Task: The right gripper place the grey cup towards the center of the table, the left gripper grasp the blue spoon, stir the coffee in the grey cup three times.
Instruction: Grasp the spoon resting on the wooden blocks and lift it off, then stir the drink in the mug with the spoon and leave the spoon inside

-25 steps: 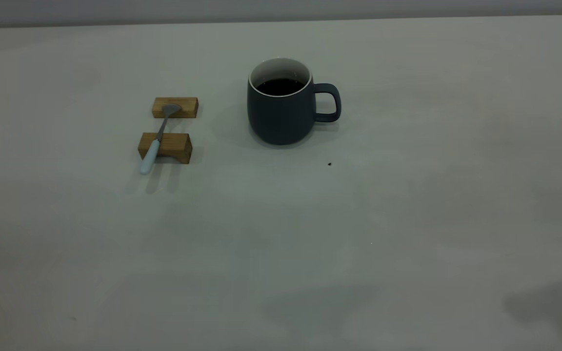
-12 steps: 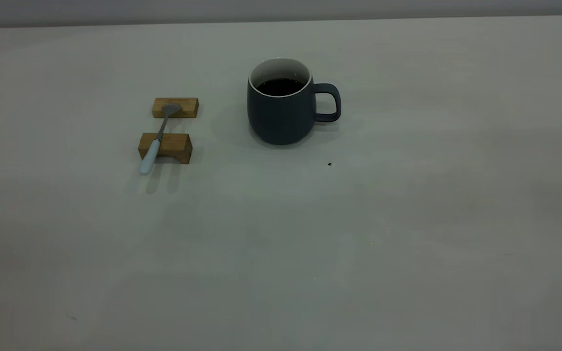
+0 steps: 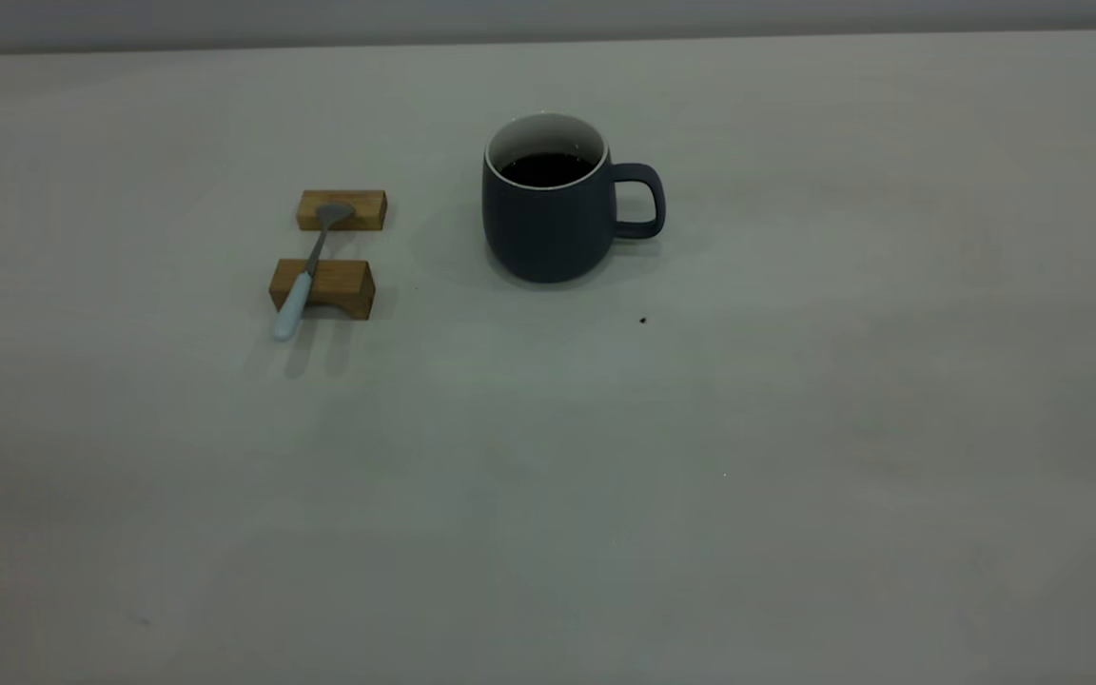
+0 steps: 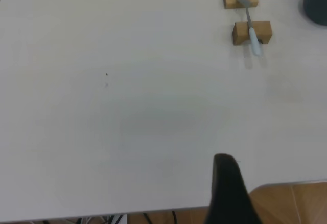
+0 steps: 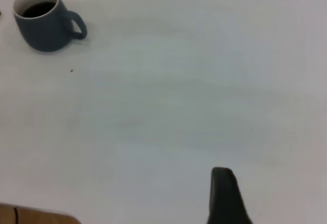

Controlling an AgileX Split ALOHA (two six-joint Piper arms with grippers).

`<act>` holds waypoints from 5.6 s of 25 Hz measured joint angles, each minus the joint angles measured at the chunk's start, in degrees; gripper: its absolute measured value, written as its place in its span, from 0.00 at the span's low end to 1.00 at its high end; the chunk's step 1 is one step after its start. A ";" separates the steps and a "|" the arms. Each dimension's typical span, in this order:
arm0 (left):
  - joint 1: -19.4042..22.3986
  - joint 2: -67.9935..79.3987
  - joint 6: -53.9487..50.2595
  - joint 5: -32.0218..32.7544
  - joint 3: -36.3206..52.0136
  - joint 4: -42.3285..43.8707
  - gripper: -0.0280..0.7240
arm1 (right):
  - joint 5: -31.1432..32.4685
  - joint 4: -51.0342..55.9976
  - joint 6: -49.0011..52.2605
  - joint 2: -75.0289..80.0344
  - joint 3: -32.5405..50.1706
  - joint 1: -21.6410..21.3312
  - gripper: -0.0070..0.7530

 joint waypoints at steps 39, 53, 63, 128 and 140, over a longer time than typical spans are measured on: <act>-6.92 103.25 0.21 -30.23 -26.37 -5.08 0.82 | 0.01 -0.17 0.00 0.00 0.00 -7.45 0.68; -14.26 128.30 -5.94 -30.66 -45.96 -5.34 0.82 | 0.01 -0.21 0.00 0.00 0.00 -7.45 0.68; -14.72 131.41 -8.84 -36.82 -46.80 -4.54 0.82 | 0.01 -0.21 0.00 -0.05 0.00 -7.45 0.68; -15.37 115.89 -52.23 -22.73 -49.07 -76.16 0.21 | 0.06 -0.21 0.00 -0.05 0.00 -7.45 0.68; -16.91 127.56 -43.32 -28.12 -50.58 -97.38 0.21 | 0.06 -0.21 0.00 -0.05 0.00 -7.45 0.68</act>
